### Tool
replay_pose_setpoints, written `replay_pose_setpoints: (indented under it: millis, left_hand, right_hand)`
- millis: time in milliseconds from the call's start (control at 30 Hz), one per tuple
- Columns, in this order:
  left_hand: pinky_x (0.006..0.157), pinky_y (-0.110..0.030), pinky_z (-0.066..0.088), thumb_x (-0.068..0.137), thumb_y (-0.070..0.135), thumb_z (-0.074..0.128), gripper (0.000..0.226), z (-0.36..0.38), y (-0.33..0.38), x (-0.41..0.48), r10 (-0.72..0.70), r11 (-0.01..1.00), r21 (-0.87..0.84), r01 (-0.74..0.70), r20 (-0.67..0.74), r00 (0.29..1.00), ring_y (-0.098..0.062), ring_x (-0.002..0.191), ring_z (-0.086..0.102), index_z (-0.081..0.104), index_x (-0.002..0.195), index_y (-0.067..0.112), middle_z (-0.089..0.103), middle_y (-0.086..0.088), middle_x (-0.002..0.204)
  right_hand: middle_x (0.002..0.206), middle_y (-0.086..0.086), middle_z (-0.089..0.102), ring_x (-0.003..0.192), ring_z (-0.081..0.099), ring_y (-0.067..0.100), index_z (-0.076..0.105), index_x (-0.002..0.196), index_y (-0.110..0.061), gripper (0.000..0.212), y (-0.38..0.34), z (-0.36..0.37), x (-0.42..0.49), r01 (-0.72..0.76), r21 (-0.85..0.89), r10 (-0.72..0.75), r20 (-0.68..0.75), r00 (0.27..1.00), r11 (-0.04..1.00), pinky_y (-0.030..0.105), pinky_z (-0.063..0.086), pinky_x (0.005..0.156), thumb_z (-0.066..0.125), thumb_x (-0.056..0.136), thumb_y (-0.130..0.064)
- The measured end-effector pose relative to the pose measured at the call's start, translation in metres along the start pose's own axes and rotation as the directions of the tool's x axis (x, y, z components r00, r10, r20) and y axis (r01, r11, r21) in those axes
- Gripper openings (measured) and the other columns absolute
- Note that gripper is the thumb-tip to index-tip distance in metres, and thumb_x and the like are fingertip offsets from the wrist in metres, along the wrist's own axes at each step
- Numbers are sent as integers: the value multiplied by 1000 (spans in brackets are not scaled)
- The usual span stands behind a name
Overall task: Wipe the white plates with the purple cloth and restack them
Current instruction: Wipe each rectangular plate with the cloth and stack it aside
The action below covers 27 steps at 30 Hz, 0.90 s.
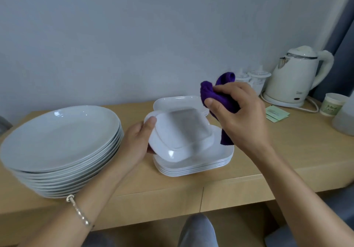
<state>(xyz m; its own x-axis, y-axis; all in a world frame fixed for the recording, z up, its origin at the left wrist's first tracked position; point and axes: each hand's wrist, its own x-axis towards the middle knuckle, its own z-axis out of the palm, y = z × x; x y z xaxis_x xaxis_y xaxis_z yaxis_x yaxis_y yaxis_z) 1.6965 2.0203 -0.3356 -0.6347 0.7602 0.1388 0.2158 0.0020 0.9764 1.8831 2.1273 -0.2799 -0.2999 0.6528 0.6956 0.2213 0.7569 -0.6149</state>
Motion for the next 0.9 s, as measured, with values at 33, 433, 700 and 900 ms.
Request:
replay_pose_setpoints:
  millis: [33, 433, 700, 900]
  left_hand:
    - [46, -19, 46, 104, 36, 43, 36, 1, -1, 5, -90, 993, -78, 91, 16, 996, -5, 56, 60, 64, 91, 10, 64, -6, 77]
    - [78, -38, 43, 106, 45, 23, 47, 6, -16, 19, 61, 692, 721, -40, -3, 998, -35, 98, 59, 50, 75, 21, 69, -12, 97]
    - [94, -22, 31, 96, 60, 36, 56, 2, -36, 3, 4, 820, 568, -66, 109, 994, -8, 124, 44, 42, 139, 25, 41, 11, 129]
    - [91, -8, 36, 51, 81, 66, 85, -1, -48, -10, 147, 927, 289, -240, 308, 940, 21, 120, 34, 31, 124, 57, 35, 41, 128]
  right_hand:
    - [108, -7, 59, 107, 53, 12, 69, 107, -25, 26, 1, 3, -1, -5, -6, 5, 30, 1000, 1000, 8, 36, 88, 71, 82, -32]
    - [90, -20, 52, 89, 50, -7, 71, 103, -21, 21, 24, 35, -7, -100, -90, 124, 322, 938, 991, -2, 32, 75, 71, 83, -26]
    - [117, -7, 57, 115, 45, 19, 66, 116, -31, 33, 36, 56, -17, -123, -304, 250, 424, 870, 945, 24, 33, 96, 66, 84, -39]
    - [126, -12, 50, 120, 36, 16, 59, 123, -34, 35, 34, 58, -21, -110, -378, 269, 400, 876, 919, 19, 23, 87, 58, 89, -43]
